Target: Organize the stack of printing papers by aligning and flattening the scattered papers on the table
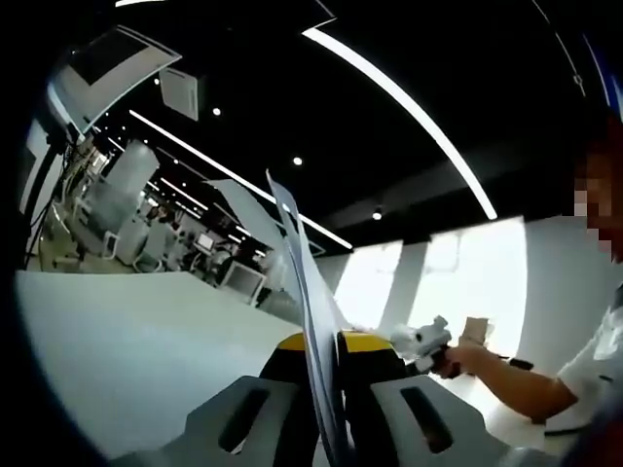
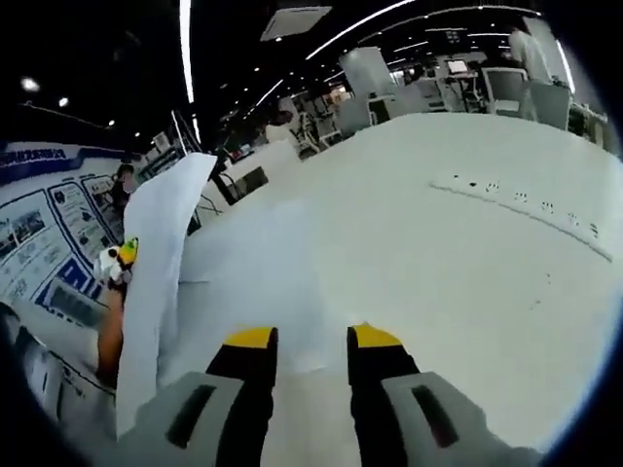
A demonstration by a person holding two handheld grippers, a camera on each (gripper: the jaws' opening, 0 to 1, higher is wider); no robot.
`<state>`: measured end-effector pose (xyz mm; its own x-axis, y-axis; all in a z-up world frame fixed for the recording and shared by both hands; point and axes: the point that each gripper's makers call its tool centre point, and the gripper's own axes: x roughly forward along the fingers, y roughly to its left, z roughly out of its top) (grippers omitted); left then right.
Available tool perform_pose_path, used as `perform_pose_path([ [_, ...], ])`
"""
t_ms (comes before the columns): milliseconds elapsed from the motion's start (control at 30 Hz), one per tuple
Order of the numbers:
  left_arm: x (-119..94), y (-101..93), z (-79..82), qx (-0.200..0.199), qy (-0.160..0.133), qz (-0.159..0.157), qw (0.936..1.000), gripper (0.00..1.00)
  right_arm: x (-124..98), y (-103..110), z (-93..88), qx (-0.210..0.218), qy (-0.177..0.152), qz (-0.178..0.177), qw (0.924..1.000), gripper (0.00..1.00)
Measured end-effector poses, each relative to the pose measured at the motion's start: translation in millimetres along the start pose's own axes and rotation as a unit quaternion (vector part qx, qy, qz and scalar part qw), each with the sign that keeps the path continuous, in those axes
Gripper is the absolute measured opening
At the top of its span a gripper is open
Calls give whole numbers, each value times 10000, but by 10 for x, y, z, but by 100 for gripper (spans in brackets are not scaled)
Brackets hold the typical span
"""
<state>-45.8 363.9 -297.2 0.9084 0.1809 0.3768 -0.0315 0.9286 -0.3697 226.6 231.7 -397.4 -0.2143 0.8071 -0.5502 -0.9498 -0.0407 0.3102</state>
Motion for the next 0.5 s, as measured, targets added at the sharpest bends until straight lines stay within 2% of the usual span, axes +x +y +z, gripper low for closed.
perform_pose_path([
  [67, 1, 0, 0, 6, 1, 2, 10000, 8, 27, -73, 50, -738, 62, -364, 9966, 44],
  [100, 2, 1, 0, 5, 2, 2, 10000, 8, 59, -63, 69, -903, 123, -429, 9949, 49],
  [167, 3, 3, -1, 0, 3, 5, 10000, 8, 182, 62, 102, -1135, 243, -249, 9929, 55],
  [267, 5, 3, -2, -7, 6, 7, 10000, 8, 402, 310, 105, -1485, 341, 222, 9881, 59],
  [300, 5, 4, 0, -11, 5, 4, 10000, 8, 460, 360, 96, -1608, 371, 262, 9859, 60],
  [400, 3, 2, 7, -13, -8, -5, 10000, 8, 554, 359, 93, -1982, 501, 54, 9789, 70],
  [500, 0, 0, 14, -29, -27, -14, 10000, 8, 592, 358, 107, -2001, 488, -20, 9786, 79],
])
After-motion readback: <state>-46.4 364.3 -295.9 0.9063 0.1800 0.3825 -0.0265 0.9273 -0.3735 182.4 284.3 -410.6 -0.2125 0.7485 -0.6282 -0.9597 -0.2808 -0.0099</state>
